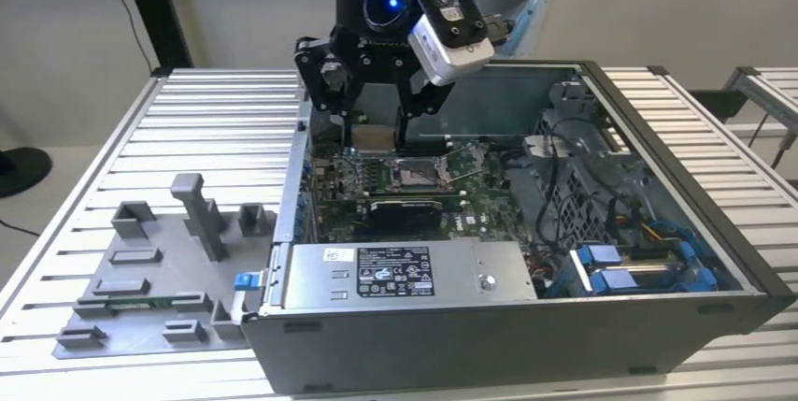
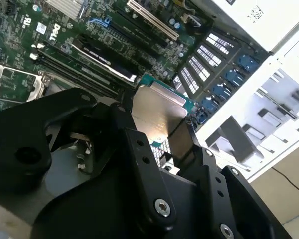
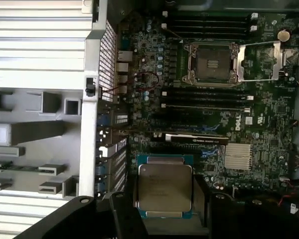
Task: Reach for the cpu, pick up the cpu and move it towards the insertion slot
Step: 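Pick up the cpu and move it towards the insertion slot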
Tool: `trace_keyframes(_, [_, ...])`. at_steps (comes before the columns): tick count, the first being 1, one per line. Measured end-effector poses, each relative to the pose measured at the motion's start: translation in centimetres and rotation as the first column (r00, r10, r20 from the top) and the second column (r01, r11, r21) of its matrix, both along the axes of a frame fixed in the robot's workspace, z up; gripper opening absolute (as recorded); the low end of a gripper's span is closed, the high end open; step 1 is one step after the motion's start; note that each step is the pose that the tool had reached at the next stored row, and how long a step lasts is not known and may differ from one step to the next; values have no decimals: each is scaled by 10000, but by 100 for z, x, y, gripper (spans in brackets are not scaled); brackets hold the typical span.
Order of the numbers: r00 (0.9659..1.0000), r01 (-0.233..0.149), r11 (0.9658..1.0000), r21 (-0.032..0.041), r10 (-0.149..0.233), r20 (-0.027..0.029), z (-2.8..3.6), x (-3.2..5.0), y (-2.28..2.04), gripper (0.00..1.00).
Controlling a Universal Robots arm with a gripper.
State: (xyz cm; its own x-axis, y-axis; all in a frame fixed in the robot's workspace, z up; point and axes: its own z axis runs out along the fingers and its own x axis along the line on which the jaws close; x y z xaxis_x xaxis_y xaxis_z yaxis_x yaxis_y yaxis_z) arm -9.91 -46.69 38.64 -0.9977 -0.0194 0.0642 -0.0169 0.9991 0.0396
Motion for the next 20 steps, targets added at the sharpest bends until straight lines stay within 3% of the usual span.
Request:
trace_keyframes(12, [10000,0,10000,0,0,-1,0,347,0,0])
trace_keyframes(20, [10000,-1,10000,-49,1,0,-3,574,3,0])
